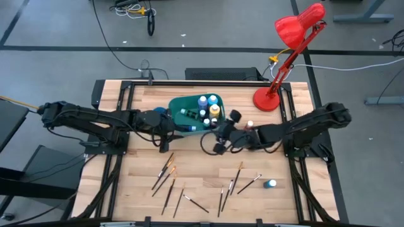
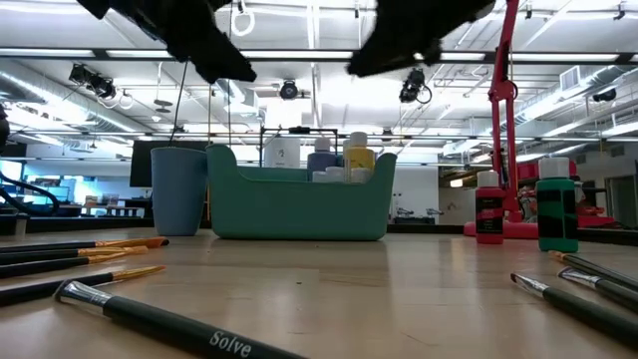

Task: Pick & Place Paint Supplies
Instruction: Put the small red paint bottle into the green bin

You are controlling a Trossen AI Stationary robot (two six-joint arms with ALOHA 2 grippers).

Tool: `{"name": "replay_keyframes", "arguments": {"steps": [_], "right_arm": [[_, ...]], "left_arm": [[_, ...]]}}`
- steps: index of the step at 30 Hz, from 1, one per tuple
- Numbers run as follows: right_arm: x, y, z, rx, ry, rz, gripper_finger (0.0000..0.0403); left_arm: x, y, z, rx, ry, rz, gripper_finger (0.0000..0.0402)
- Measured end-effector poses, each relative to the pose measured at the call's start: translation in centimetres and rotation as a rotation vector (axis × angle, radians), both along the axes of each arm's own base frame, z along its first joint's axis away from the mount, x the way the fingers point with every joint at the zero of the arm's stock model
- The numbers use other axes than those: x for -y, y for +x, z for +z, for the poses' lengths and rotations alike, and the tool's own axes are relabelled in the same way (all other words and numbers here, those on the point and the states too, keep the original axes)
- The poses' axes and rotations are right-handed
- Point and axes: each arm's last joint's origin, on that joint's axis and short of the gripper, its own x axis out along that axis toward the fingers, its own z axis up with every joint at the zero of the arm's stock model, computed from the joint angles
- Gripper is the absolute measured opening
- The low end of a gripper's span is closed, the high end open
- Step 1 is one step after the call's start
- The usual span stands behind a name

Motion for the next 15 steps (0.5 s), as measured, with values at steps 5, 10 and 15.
{"name": "replay_keyframes", "arguments": {"steps": [5, 10, 15], "right_arm": [[0.5, -3.7, -0.1, -0.155, 0.145, -0.106, 0.0166], [1.7, -6.7, -0.8, -0.309, 0.255, -0.27, 0.0186], [2.6, -8.0, -1.7, -0.452, 0.344, -0.382, 0.0213]], "left_arm": [[0.1, 0.6, -0.7, -0.029, 0.0, -0.005, 0.0137], [0.1, 1.2, -0.9, -0.006, 0.004, -0.007, 0.0137], [0.1, 1.3, -0.7, 0.006, 0.004, -0.007, 0.0137]]}}
